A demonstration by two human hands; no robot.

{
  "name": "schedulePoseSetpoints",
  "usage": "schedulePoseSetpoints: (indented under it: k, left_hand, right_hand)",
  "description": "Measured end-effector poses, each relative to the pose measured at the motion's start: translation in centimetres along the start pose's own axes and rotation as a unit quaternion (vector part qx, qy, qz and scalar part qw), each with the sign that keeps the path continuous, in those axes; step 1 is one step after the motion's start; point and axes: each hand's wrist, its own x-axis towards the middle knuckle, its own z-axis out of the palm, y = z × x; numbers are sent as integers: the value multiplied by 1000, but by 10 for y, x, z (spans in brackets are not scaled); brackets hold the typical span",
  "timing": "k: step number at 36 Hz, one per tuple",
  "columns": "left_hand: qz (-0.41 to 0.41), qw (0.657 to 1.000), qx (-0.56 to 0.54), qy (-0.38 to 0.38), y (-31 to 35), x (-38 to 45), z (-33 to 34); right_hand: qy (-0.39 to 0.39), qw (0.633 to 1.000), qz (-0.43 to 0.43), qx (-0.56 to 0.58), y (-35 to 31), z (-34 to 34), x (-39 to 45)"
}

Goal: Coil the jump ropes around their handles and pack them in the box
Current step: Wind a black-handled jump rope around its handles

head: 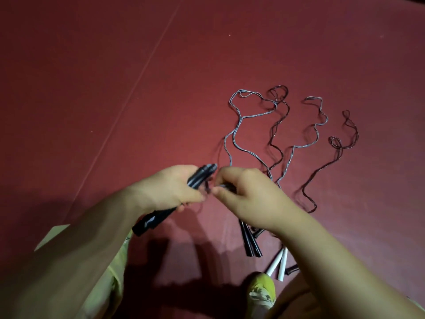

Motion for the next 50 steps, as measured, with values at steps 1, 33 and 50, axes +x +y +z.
schedulePoseSetpoints:
  k: [1,33,50]
  left_hand:
    - [0,999,38,-32,2,-1,2]
    - [20,922,-383,-49,17,1,11]
    - [34,988,-153,-16,20,-1,19]
  right_hand:
    - [10,1000,-4,24,0,-3,-1]
    - [24,967,26,253,35,6,0]
    - [44,916,123,379,37,9,7]
